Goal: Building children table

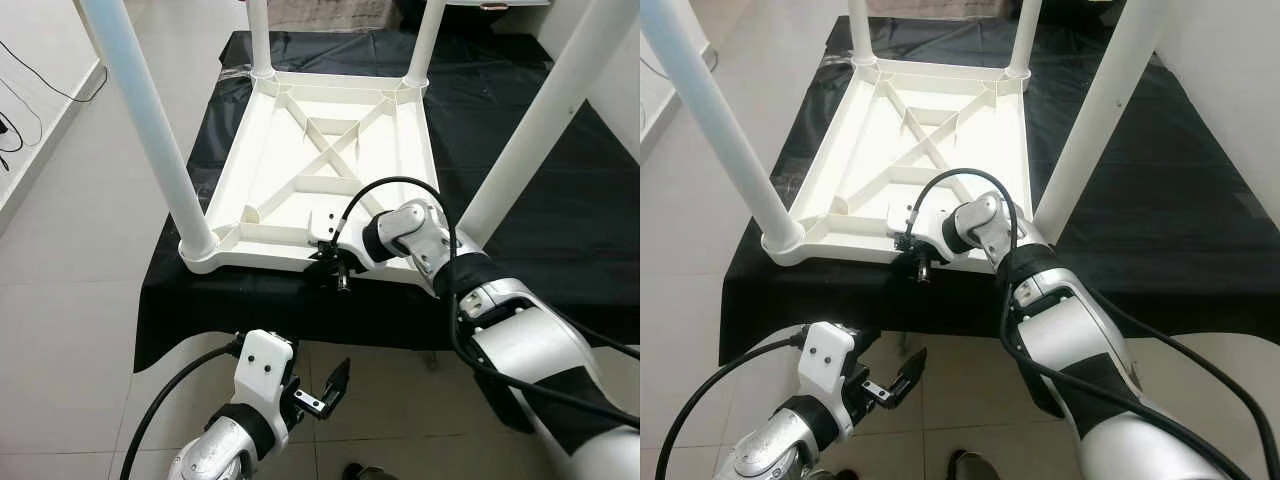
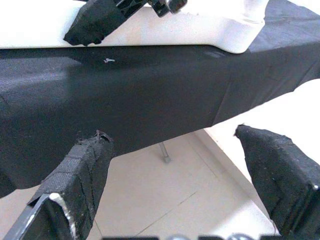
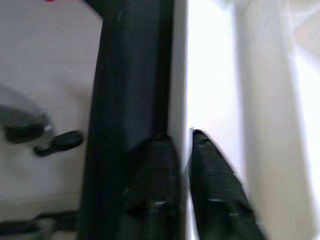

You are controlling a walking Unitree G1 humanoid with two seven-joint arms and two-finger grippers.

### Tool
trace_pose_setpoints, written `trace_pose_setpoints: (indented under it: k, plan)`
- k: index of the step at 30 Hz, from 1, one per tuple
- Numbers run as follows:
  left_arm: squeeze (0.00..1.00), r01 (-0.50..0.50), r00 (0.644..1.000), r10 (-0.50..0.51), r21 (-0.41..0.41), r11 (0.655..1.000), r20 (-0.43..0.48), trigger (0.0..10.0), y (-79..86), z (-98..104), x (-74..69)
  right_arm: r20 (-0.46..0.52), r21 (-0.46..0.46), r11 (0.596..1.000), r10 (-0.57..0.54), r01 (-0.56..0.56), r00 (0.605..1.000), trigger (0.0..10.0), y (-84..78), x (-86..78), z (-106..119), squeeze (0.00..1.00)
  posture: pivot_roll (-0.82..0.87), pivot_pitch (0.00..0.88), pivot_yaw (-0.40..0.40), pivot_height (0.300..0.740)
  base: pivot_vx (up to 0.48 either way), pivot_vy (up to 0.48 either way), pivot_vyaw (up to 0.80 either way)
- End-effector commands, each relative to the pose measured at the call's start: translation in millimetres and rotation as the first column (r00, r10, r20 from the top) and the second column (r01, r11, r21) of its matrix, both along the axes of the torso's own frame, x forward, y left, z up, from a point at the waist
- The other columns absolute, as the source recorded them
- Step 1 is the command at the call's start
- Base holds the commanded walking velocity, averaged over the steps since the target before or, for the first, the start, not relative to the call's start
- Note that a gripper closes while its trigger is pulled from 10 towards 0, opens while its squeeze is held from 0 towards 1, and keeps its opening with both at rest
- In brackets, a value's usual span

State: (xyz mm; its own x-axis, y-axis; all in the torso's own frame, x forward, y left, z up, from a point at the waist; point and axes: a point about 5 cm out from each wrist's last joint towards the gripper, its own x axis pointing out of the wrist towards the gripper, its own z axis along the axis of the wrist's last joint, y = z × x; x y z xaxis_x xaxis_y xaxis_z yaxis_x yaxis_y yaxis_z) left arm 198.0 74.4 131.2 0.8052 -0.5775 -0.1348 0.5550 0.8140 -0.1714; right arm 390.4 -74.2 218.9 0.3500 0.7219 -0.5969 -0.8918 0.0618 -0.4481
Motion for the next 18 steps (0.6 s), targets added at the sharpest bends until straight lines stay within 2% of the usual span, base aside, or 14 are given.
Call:
trace_pose_setpoints:
  k: [1, 8, 9, 12, 14, 15, 16, 17, 18]
  plan:
    - [0.0, -0.003, 1.0, 0.003, -0.004, 1.0, -0.021, 10.0, -0.4, -4, -0.9, 0.103, 0.036, 0.999, 0.037, -0.041, 0.994, 10.0, 11.4, 1.6, 22, 1.0, 0.03, 0.173, -0.073, 0.74, 0.0, 0.0, 0.0]
    - [0.0, -0.004, 1.0, 0.004, -0.001, 1.0, -0.022, 10.0, -0.2, -6, 1.7, 0.154, 0.08, 0.996, 0.02, -0.032, 0.988, 10.0, 3.0, 3.6, 31, 1.0, 0.02, 0.159, -0.068, 0.74, 0.0, 0.0, 0.0]
    - [0.0, -0.005, 1.0, 0.005, 0.002, 1.0, -0.022, 10.0, 0.5, -9, 5.4, 0.178, 0.121, 0.992, -0.002, -0.02, 0.984, 10.0, -5.5, 5.0, 42, 0.0, 0.02, 0.143, -0.064, 0.74, 0.0, 0.0, 0.0]
    - [0.0, -0.006, 1.0, 0.006, 0.003, 1.0, -0.023, 10.0, 0.7, -10, 6.7, 0.179, 0.137, 0.99, -0.004, -0.021, 0.984, 10.0, -8.3, 4.8, 45, 0.0, 0.02, 0.143, -0.064, 0.74, 0.0, 0.0, 0.0]
    - [0.0, -0.01, 1.0, 0.01, 0.007, 1.0, -0.023, 10.0, 2.0, -12, 9.9, 0.157, 0.213, 0.977, -0.012, -0.022, 0.988, 10.0, -14.0, 3.5, 55, 0.0, 0.02, 0.13, -0.063, 0.74, 0.0, 0.0, 0.0]
    - [0.0, -0.01, 1.0, 0.01, 0.007, 1.0, -0.023, 10.0, 2.0, -12, 9.9, 0.157, 0.213, 0.977, -0.012, -0.022, 0.988, 10.0, -14.0, 3.5, 55, 0.0, 0.02, 0.13, -0.063, 0.74, 0.0, 0.0, 0.0]
    - [0.0, -0.017, 1.0, 0.017, 0.007, 1.0, -0.024, 10.0, 3.1, -13, 12.1, 0.164, 0.271, 0.963, -0.04, -0.006, 0.986, 10.0, -16.9, 3.8, 60, 0.0, 0.02, 0.115, -0.062, 0.74, 0.0, 0.0, 0.0]
    - [0.0, -0.032, 0.999, 0.032, 0.005, 0.999, -0.029, 10.0, 5.6, -15, 15.1, 0.203, 0.384, 0.922, -0.123, 0.037, 0.971, 10.0, -20.6, 5.1, 69, 0.0, 0.02, 0.102, -0.056, 0.74, 0.0, 0.0, 0.0]
    - [0.0, -0.043, 0.999, 0.043, 0.004, 0.999, -0.032, 10.0, 7.4, -16, 17.1, 0.224, 0.459, 0.886, -0.188, 0.066, 0.956, 10.0, -23.8, 5.9, 74, 0.0, 0.02, 0.102, -0.056, 0.74, 0.0, 0.0, 0.0]
